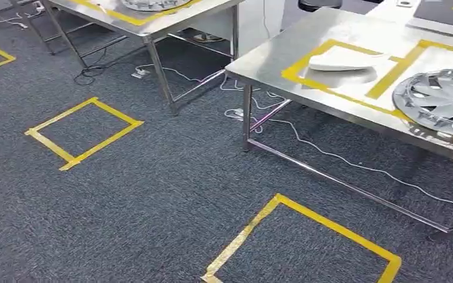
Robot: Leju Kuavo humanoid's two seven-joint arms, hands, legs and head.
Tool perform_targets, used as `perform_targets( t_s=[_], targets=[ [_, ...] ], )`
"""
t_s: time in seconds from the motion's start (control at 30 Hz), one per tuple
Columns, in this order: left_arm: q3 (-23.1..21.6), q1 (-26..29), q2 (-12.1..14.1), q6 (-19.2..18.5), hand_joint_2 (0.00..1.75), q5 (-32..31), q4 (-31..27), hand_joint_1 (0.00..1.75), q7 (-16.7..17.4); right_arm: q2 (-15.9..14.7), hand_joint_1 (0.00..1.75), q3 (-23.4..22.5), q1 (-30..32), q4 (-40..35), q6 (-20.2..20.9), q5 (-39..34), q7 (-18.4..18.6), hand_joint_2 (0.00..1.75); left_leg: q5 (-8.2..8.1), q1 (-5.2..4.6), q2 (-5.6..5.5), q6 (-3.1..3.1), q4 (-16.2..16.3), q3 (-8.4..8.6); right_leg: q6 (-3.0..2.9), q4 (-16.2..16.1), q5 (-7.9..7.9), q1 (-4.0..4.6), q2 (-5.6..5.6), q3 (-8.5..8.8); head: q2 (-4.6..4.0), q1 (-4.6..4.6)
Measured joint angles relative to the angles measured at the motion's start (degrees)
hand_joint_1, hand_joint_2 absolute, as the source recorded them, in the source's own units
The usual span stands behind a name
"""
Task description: Take the parts from the cabinet and place them on the table.
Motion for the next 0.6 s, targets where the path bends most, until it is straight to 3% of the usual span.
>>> perform_targets(
  t_s=[0.03, 0.07, 0.1, 0.17, 0.2, 0.23, 0.27, 0.33, 0.37, 0.4, 0.43, 0.47, 0.5, 0.53, 0.57, 0.6],
  targets=[
    [0.0, -0.1, 0.0, 0.0, 0.00, 0.0, 0.0, 0.00, 0.0, 0.0, 0.00, 0.0, 0.0, 0.0, 0.0, 0.0, 0.0, 0.00, 0.92, -0.30, 3.66, 0.32, -3.9, 2.49, 0.25, 0.0, -0.15, 0.17, -0.51, 0.18, 0.00, 0.00],
    [0.0, -0.4, 0.0, 0.0, 0.00, 0.0, 0.0, 0.00, 0.0, 0.0, 0.00, 0.0, 0.1, 0.0, 0.0, 0.0, 0.0, 0.00, 0.30, -0.73, 4.05, 0.42, -6.2, 3.08, 0.74, 0.5, -0.58, 0.71, -1.10, -0.02, 0.00, -0.29],
    [0.0, -0.6, -0.1, 0.1, 0.00, 0.0, 0.0, 0.00, 0.0, 0.0, 0.00, 0.0, 0.1, 0.0, 0.0, 0.0, 0.0, 0.00, 0.46, -0.67, 3.43, 0.98, -5.6, 2.67, 0.94, 0.2, -0.45, 0.71, -1.83, 0.07, 0.00, -0.13],
    [0.0, -0.4, 0.0, 0.1, 0.00, -0.1, 0.0, 0.00, 0.0, 0.0, 0.00, 0.0, 0.0, 0.0, 0.1, 0.0, 0.0, 0.00, 0.50, -0.82, 1.96, 1.41, -5.8, 2.39, 1.31, 0.0, -0.53, 0.70, -3.26, 0.44, 0.00, -0.02],
    [0.0, -0.4, 0.1, 0.1, 0.00, -0.2, 0.0, 0.00, 0.0, 0.0, 0.00, 0.0, -0.1, 0.0, 0.1, 0.0, 0.0, 1.75, 0.83, -0.47, 1.17, 1.91, -6.1, 2.62, 1.73, 0.1, -0.91, 0.61, -3.68, 0.47, 0.00, -0.18],
    [0.0, -0.2, 0.0, 0.1, 0.00, -0.2, 0.0, 0.00, 0.0, 0.0, 0.00, 0.0, -0.1, 0.0, 0.2, 0.0, 0.0, 1.75, 0.90, -0.33, 0.64, 2.06, -6.2, 2.68, 2.11, 1.2, -1.85, 0.39, -1.06, 0.12, 0.00, 0.07],
    [0.0, -0.3, 0.1, 0.1, 0.00, -0.1, 0.0, 0.00, 0.0, 0.0, 0.00, 0.0, -0.1, 0.0, 0.2, 0.0, -0.2, 1.75, 0.94, -0.23, 0.03, 2.33, -6.2, 2.64, 2.24, 4.7, -3.99, 0.22, 1.44, -1.40, 0.00, 0.33],
    [0.0, -0.4, -0.1, 0.4, 0.00, 0.1, 0.0, 0.00, 0.0, 0.0, 0.00, 0.0, 0.1, 0.0, 0.2, 0.0, -0.2, 1.75, 0.99, -0.21, -1.39, 2.74, -6.2, 2.49, 2.51, 14.0, -8.08, 0.14, 3.34, -5.88, 0.00, 0.55],
    [0.0, -0.4, -0.1, 0.5, 0.00, 0.2, 0.0, 0.00, -0.2, 0.0, 0.00, 0.0, 0.2, 0.0, 0.2, 0.0, -0.2, 1.75, 1.02, -0.21, -2.16, 2.78, -6.2, 2.48, 2.59, 17.1, -8.90, 0.14, 3.69, -7.57, 0.00, 0.61],
    [0.0, -0.4, -0.1, 0.6, 0.00, 0.2, 0.0, 0.00, -0.4, 0.0, 0.00, 0.0, 0.2, 0.0, 0.1, 0.1, -0.2, 1.75, 1.03, -0.21, -2.93, 2.77, -6.2, 2.52, 2.58, 17.8, -8.38, 0.14, 3.84, -8.15, 0.00, 0.59],
    [0.0, -0.3, -0.1, 0.6, 0.00, 0.2, 0.0, 0.00, -0.5, 0.0, 0.00, 0.0, 0.2, 0.0, 0.1, 0.1, -0.2, 1.75, 1.06, -0.15, -3.84, 2.71, -6.1, 2.57, 2.61, 15.9, -6.52, 0.06, 3.91, -7.43, 0.00, 0.63],
    [0.0, -0.3, -0.1, 0.7, 0.00, 0.5, 0.0, 0.00, -0.7, -0.2, 0.00, 0.0, 0.1, 0.0, 0.0, 0.1, -0.2, 1.75, 1.13, -0.07, -4.63, 2.58, -6.1, 2.62, 2.66, 11.8, -3.95, -0.09, 4.14, -5.57, 0.00, 0.59],
    [0.0, -0.3, -0.2, 1.0, 0.00, 1.1, 0.0, 0.00, -1.0, -0.3, 0.00, 0.0, 0.0, 0.0, 0.0, 0.1, -0.2, 1.75, 1.14, 0.07, -5.42, 2.36, -6.0, 2.65, 2.76, 6.6, -1.33, -0.39, 5.11, -3.09, 0.00, 0.61],
    [0.2, -0.3, -0.2, 1.2, 0.00, 1.6, 0.0, 0.00, -1.2, -0.3, 0.00, 0.0, 0.1, 0.0, 0.0, 0.2, -0.2, 1.75, 1.13, 0.07, -6.03, 1.95, -5.9, 2.53, 3.11, 2.5, 0.04, -0.96, 7.90, -1.14, 0.00, 0.65],
    [0.2, -0.4, -0.2, 1.4, 0.00, 2.0, 0.0, 0.00, -1.4, -0.3, 0.00, 0.0, 0.1, 0.0, 0.1, 0.2, -0.2, 1.75, 1.00, -0.27, -6.63, 1.52, -5.3, 2.12, 2.89, 0.6, -0.76, -1.15, 9.39, -0.51, 0.00, 0.72],
    [0.3, -0.4, -0.2, 1.6, 0.00, 2.1, 0.0, 0.00, -1.5, -0.3, 0.00, 0.0, 0.0, 0.0, 0.2, 0.2, -0.2, 1.75, 1.29, -0.04, -7.32, 1.14, -5.5, 1.86, 2.39, 1.0, -0.61, -1.08, 8.91, -0.41, 0.00, 0.48]
  ],
)
